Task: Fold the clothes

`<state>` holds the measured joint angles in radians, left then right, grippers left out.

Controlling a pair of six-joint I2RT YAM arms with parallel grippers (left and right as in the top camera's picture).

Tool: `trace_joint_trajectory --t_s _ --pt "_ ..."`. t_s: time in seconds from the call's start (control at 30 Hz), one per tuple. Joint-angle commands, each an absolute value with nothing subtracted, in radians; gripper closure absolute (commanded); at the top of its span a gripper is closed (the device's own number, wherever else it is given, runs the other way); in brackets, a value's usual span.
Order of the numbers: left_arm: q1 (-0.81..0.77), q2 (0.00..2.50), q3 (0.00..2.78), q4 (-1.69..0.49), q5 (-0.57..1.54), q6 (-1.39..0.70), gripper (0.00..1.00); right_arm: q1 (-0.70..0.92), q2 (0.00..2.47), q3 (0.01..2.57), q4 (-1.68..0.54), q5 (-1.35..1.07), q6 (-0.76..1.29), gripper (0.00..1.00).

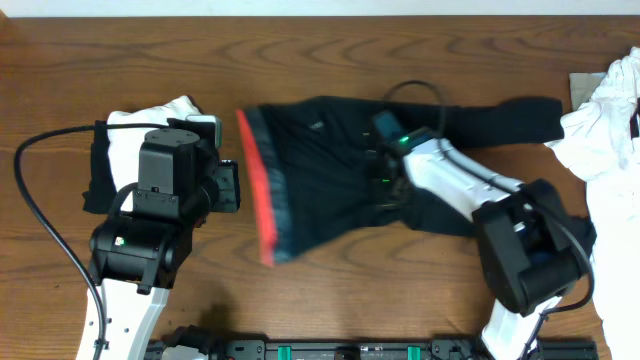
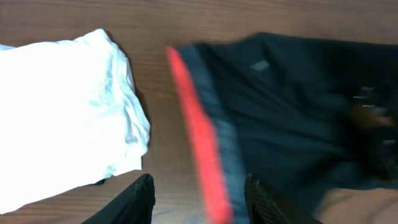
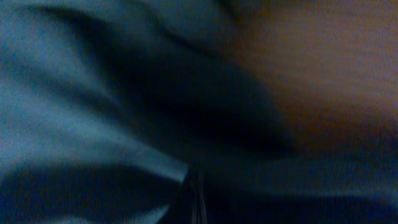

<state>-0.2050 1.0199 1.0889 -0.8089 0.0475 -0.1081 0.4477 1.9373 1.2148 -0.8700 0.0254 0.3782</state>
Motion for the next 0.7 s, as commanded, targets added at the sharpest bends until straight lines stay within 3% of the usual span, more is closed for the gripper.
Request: trace_joint_trajectory --t_s 0.0,0.1,0.17,0.37,0.47,0.67 --pt "-0.206 1.018 1.102 -0.81 0.036 -0.11 0.51 0.349 1.906 1.22 -0.958 0.5 0.485 0.99" --pt "-0.206 1.022 1.102 -0.807 0.036 -0.11 0.5 0.271 1.863 1.255 -0.978 0.564 0.5 0.98" --pt "-0.206 1.032 1.102 -0.806 0.036 -0.11 0.5 0.218 1.828 1.291 -0.981 0.517 0.492 0.92" --pt "-0.207 1.112 1.102 -0.821 0.075 -0.11 0.45 0.159 1.718 1.361 -0.967 -0.221 0.084 0.63" --pt "-0.207 1.179 1.102 -0.819 0.134 -0.087 0.45 0.18 1.681 1.361 -1.037 -0.376 0.02 0.6" --pt "-0.209 1.369 1.102 -0.809 0.266 0.029 0.45 0.259 1.672 1.34 -1.183 -0.363 0.017 0.61"
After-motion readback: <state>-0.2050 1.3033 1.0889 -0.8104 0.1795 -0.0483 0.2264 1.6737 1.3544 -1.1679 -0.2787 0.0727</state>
